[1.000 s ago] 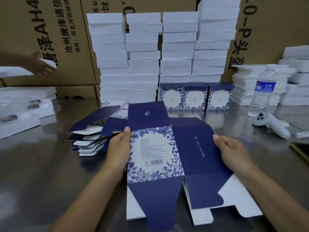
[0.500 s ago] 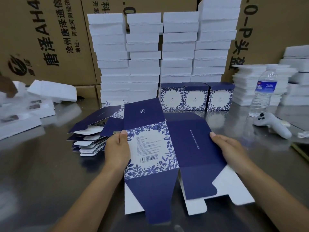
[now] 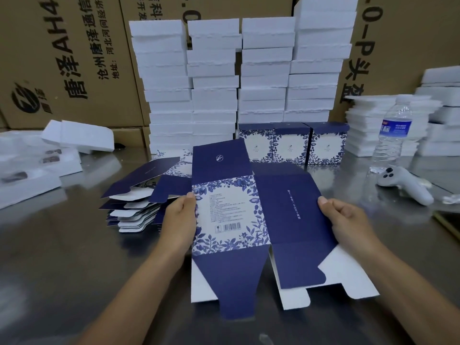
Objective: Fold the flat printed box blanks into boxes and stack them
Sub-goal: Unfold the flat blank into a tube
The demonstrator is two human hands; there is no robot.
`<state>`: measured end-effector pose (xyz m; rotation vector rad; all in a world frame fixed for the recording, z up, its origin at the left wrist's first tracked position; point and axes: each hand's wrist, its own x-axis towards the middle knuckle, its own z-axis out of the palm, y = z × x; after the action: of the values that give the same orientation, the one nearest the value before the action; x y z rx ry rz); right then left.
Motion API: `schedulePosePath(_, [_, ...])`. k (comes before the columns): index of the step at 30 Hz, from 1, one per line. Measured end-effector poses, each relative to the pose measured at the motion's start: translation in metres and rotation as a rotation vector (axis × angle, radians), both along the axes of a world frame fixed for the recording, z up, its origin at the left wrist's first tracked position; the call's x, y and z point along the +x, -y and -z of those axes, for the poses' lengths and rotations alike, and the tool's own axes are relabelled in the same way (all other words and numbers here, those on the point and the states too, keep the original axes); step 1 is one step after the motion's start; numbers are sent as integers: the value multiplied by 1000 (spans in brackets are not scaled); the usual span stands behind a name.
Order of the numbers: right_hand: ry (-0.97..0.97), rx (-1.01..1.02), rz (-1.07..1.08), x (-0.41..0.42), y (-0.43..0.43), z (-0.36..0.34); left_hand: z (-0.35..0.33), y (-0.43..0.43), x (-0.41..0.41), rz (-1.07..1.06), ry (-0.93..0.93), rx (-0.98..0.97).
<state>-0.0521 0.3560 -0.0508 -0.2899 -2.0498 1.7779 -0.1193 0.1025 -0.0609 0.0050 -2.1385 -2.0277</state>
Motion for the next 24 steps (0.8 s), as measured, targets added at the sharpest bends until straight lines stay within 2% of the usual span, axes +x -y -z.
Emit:
schedulePosePath(2, [-4, -9, 18, 0, -1, 0, 1, -1, 1, 9, -25, -64])
schedulePosePath(5, [-4, -6, 28, -2, -2, 2, -2, -2, 3, -96, -155, -229])
schedulePosePath(9, [-21, -38, 19, -7, -1, 6, -3, 0, 3, -177, -214, -306])
schedulePosePath(17, [-59, -91, -17, -5, 0, 5, -2, 2, 1, -181, -278, -284])
schedulePosePath(24, [5, -42, -80, -3, 3, 3, 1, 4, -1, -161, -219, -210])
